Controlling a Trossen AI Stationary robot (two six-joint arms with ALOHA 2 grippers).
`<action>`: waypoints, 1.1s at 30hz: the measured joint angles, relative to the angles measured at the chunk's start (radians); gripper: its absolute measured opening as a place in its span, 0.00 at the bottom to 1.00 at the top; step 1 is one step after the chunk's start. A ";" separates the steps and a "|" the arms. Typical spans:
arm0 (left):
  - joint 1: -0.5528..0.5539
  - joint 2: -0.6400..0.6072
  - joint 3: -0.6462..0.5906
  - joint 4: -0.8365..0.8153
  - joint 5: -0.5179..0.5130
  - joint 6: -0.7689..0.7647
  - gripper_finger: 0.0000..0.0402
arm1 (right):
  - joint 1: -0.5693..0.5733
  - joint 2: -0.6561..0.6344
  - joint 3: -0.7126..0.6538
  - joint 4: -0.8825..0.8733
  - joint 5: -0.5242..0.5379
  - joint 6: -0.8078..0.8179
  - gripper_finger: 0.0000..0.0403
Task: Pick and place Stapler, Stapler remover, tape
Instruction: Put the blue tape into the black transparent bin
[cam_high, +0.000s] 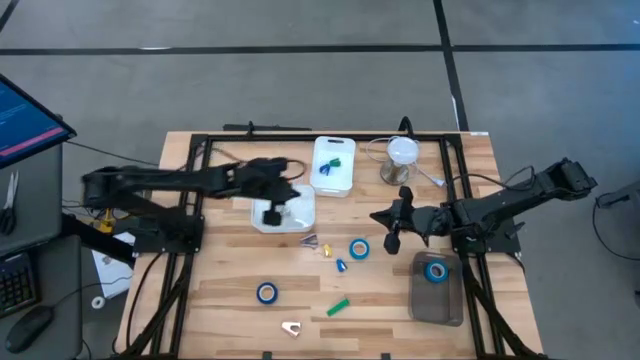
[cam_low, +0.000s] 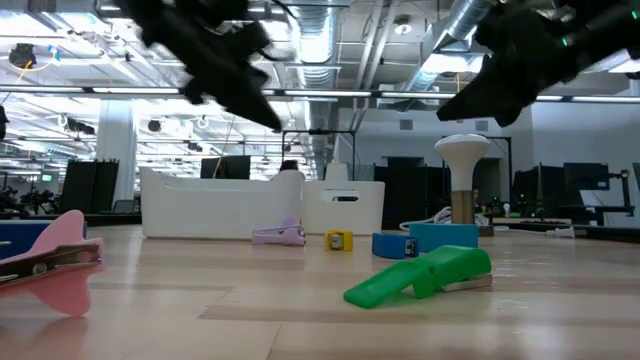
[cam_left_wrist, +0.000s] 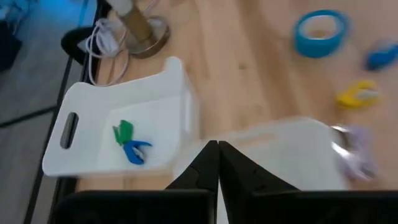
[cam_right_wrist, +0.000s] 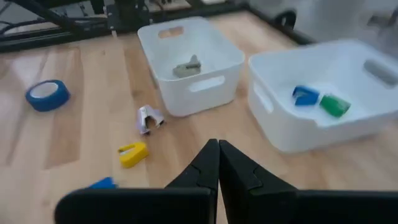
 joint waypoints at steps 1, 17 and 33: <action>-0.012 -0.055 -0.036 0.003 0.000 -0.011 0.00 | -0.004 0.000 0.041 -0.077 -0.004 0.040 0.00; -0.212 -0.709 -0.359 0.009 -0.318 -0.121 0.00 | -0.037 0.422 0.653 -1.009 -0.104 0.627 0.00; -0.213 -0.827 -0.487 0.007 -0.318 -0.173 0.00 | -0.045 0.719 0.798 -1.003 -0.253 0.727 0.27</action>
